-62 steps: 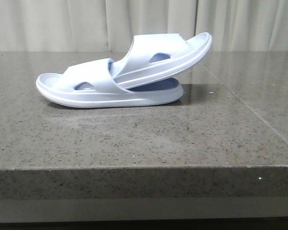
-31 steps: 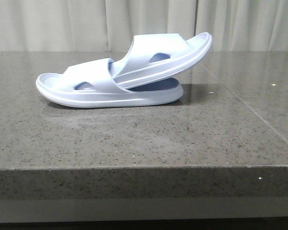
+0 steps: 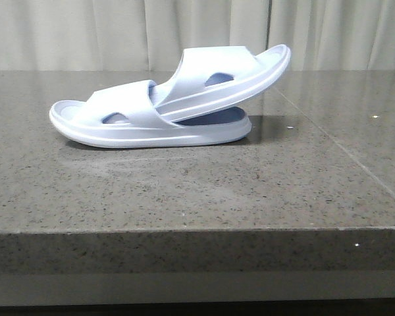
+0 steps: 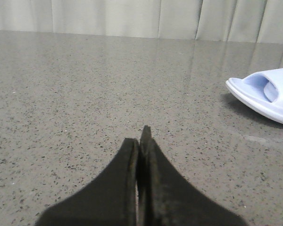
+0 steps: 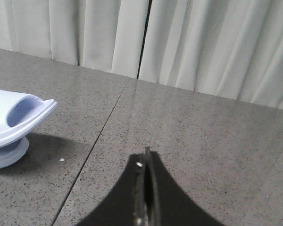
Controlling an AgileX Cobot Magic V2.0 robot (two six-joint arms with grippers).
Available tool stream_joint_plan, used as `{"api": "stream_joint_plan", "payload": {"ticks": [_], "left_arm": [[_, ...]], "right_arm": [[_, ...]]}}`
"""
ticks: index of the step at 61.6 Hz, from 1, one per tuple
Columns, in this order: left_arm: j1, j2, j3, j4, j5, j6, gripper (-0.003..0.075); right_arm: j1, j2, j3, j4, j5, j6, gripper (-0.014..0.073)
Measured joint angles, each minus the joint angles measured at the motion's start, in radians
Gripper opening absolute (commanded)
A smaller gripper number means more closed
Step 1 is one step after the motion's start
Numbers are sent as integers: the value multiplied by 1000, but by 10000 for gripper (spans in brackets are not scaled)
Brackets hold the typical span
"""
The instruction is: Insert blue slippers together front up
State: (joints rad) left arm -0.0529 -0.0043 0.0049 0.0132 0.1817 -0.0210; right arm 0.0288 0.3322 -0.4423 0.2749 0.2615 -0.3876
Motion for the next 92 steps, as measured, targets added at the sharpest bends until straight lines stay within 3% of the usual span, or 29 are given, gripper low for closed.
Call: {"api": "stream_joint_plan", "payload": {"ticks": [10,21,29,51,92], "left_arm": [[0,0,0,0,0,0,-19],[0,0,0,0,0,0,-19],[0,0,0,0,0,0,-19],[0,0,0,0,0,0,-19],[0,0,0,0,0,0,-19]], "right_arm": [[8,0,43,0,-31,62,-60],[34,-33,152,-119,-109,278,-60],[40,-98,239,-146,-163,358,-60],[42,-334,465,-165,-174,375,-60],[42,-342,467,-165,-118,377,-60]]}}
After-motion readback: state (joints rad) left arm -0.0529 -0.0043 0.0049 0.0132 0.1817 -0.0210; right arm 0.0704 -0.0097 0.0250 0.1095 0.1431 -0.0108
